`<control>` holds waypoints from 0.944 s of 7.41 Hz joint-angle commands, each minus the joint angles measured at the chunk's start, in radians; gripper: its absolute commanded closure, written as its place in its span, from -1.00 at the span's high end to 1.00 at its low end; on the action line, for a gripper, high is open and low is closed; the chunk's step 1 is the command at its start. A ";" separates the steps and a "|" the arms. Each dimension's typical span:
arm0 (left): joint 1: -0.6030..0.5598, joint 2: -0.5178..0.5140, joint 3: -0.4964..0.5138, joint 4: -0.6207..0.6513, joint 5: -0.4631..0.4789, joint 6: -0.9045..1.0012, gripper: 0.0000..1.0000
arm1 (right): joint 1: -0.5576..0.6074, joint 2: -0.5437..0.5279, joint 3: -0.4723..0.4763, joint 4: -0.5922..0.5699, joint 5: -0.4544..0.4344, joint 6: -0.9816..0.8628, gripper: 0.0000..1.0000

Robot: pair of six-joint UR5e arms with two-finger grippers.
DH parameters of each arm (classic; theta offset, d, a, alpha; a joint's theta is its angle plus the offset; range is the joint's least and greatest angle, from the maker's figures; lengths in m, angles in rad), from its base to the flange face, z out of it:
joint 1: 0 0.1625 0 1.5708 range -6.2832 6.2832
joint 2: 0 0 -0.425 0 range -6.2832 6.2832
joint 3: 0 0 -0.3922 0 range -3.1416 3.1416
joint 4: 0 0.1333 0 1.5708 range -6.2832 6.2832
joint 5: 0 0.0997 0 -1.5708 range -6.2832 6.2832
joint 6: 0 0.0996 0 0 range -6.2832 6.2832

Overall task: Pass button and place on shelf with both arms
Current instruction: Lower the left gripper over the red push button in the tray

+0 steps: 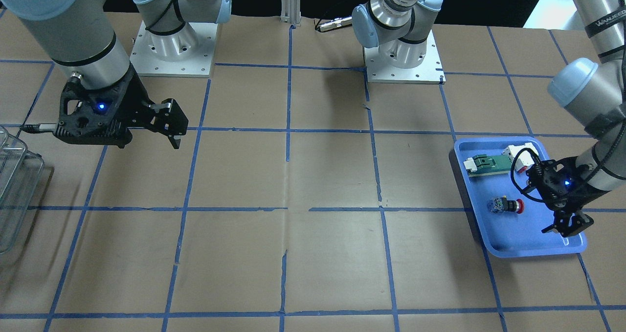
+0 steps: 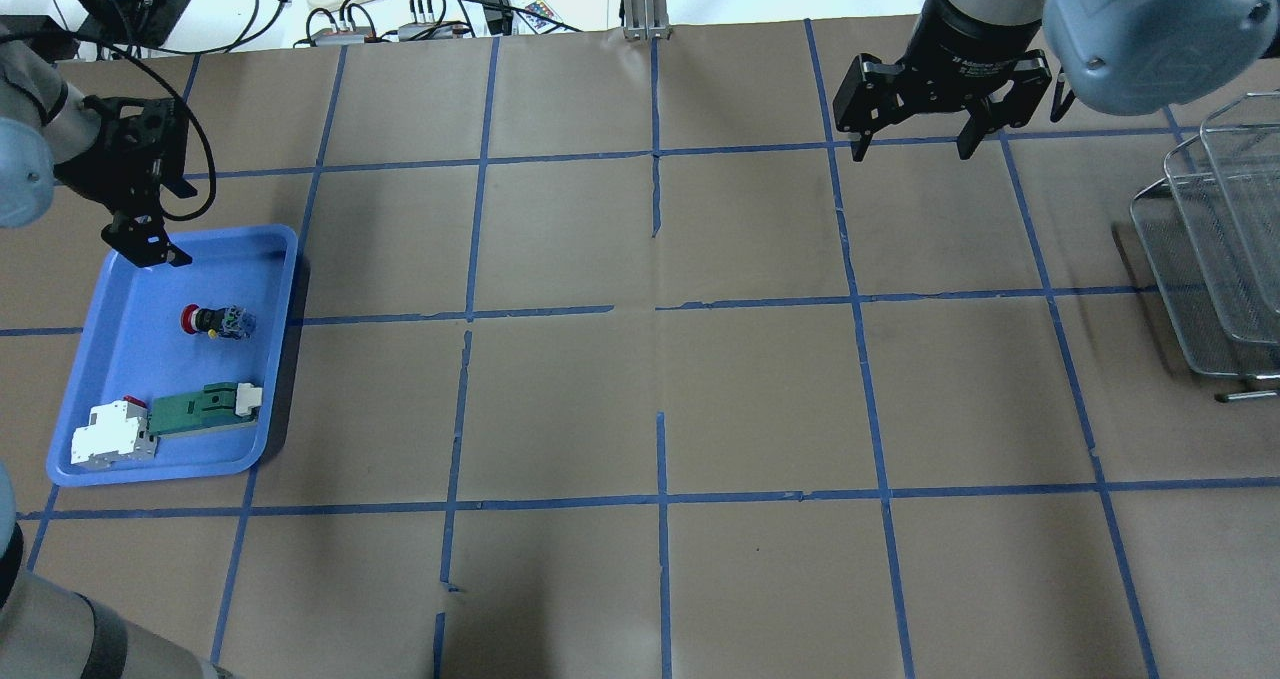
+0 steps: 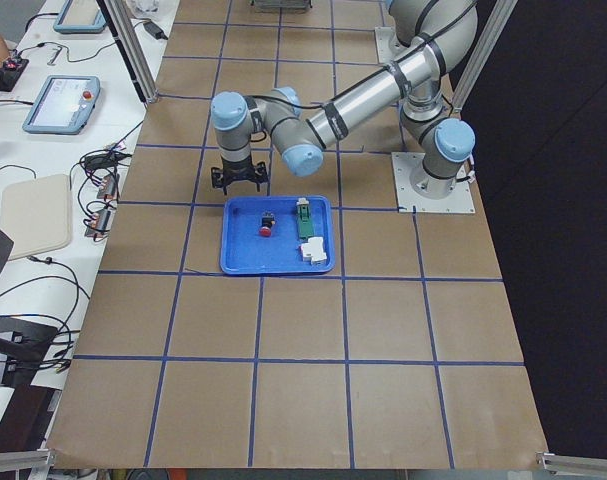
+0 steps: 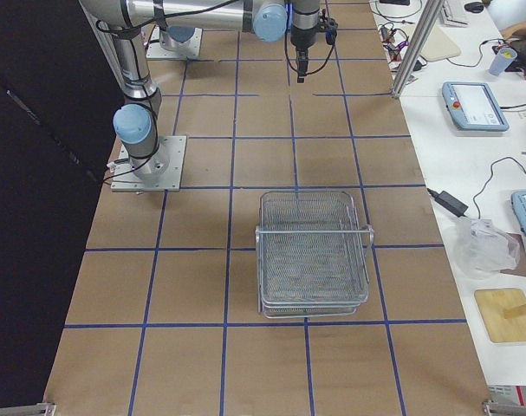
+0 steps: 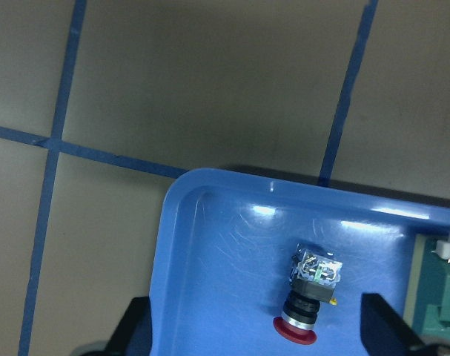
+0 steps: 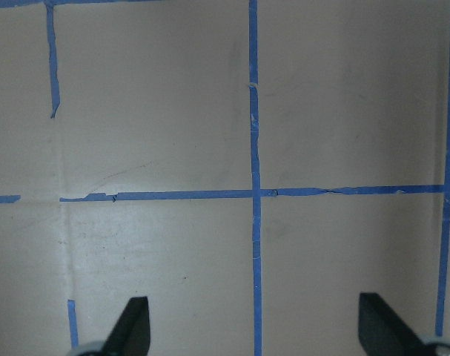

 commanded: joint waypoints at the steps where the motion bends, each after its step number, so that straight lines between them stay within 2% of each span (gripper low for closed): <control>1: 0.101 -0.058 -0.067 0.051 -0.147 0.076 1.00 | 0.000 0.001 0.000 0.000 0.000 -0.001 1.00; 2: 0.119 -0.083 -0.067 0.057 -0.153 0.175 1.00 | 0.000 -0.001 0.000 0.001 0.000 0.000 1.00; 4: 0.169 -0.126 -0.067 0.051 -0.164 0.238 0.97 | 0.000 0.001 0.001 0.000 0.000 0.000 1.00; 5: 0.177 -0.129 -0.071 0.047 -0.164 0.254 0.85 | 0.000 0.001 0.002 -0.002 0.000 -0.001 1.00; 6: 0.177 -0.126 -0.074 0.028 -0.166 0.256 0.62 | 0.000 0.001 0.002 -0.002 0.000 0.000 1.00; 7: 0.177 -0.126 -0.083 0.027 -0.166 0.262 0.26 | 0.000 0.001 0.002 -0.004 0.000 0.000 1.00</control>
